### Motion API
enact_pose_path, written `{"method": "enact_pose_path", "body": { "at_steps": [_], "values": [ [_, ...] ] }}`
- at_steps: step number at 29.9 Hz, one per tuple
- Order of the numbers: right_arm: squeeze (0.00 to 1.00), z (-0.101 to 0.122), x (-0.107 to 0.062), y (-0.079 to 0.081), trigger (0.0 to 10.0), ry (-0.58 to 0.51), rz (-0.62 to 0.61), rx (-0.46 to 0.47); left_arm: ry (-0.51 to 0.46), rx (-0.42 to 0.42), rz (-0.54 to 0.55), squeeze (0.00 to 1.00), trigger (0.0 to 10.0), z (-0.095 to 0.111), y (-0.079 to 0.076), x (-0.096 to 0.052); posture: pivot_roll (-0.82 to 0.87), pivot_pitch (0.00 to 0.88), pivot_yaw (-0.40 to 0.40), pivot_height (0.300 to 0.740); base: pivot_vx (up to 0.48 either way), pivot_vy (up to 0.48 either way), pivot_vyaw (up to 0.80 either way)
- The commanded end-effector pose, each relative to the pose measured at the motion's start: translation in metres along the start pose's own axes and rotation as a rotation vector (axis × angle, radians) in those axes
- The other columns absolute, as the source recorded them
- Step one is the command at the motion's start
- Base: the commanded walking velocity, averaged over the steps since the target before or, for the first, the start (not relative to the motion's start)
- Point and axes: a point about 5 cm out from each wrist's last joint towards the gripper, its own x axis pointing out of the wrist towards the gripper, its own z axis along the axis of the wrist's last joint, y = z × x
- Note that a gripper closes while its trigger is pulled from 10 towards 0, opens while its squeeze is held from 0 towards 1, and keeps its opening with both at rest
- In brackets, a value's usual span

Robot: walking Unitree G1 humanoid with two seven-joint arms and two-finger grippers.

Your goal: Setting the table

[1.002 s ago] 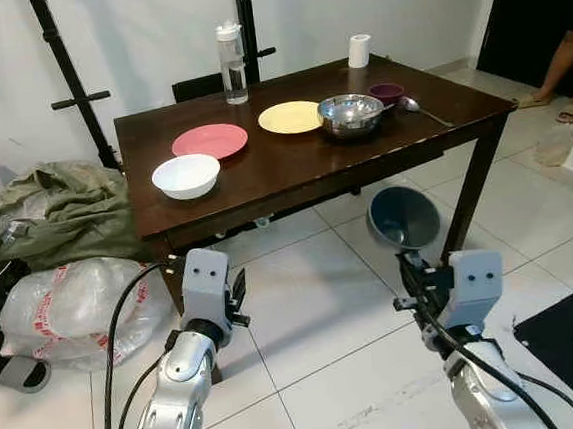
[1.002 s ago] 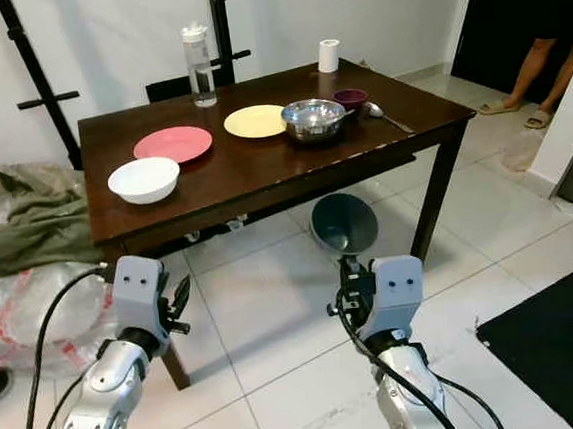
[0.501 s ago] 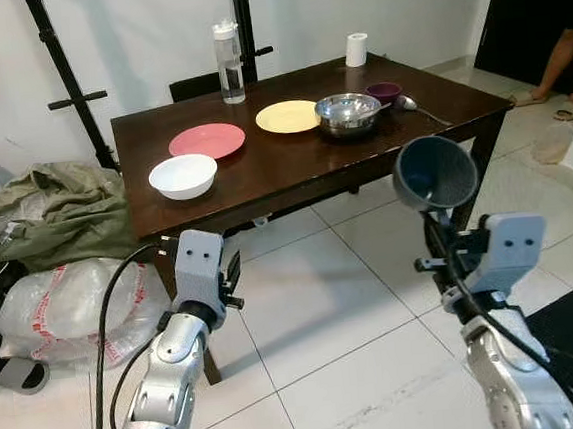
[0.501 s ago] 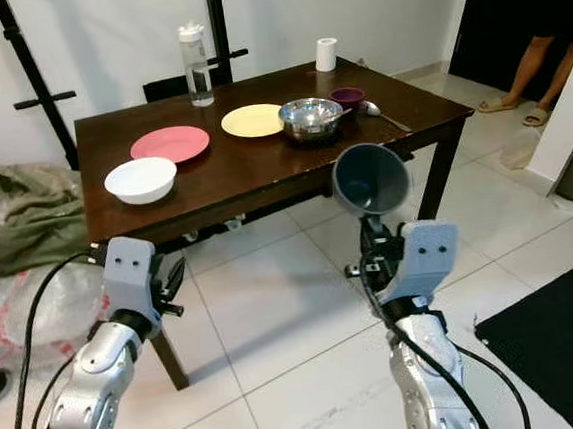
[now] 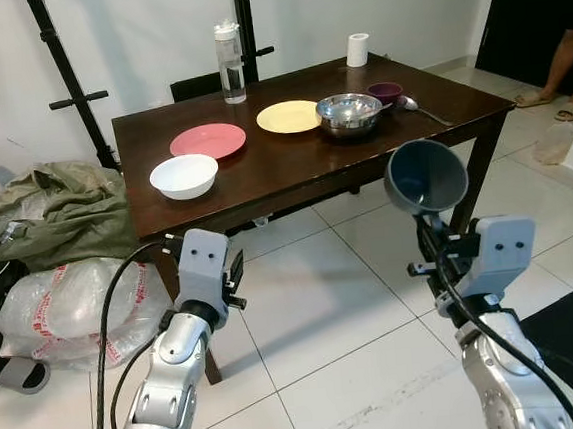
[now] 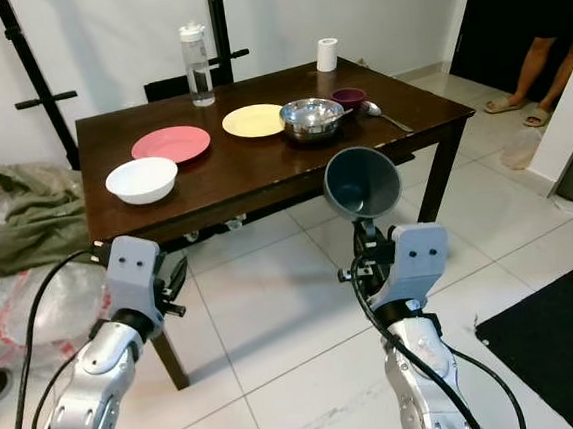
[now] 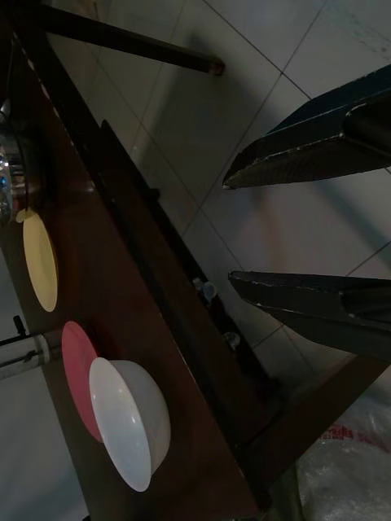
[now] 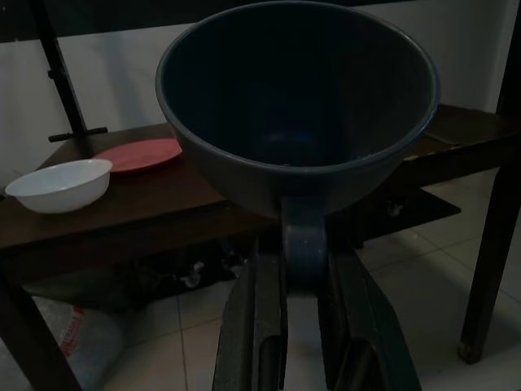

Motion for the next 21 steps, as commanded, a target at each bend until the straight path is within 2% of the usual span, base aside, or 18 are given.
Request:
{"method": "enact_pose_path", "body": {
  "at_steps": [1,21],
  "values": [
    [0.0,-0.0033,-0.001,0.0021,10.0,0.02,0.009,0.001,0.018,0.012,0.0,0.0,10.0,-0.0034,-0.0006,-0.0019,-0.06,0.065,0.122,0.74,0.0,0.0,0.0],
    [0.0,-0.0071,-0.0016,0.0047,10.0,0.031,0.019,0.004,0.012,0.015,-0.003,0.0,10.0,-0.0035,-0.0032,-0.0006,-0.06,0.044,0.121,0.74,0.0,0.0,0.0]
  ]
}}
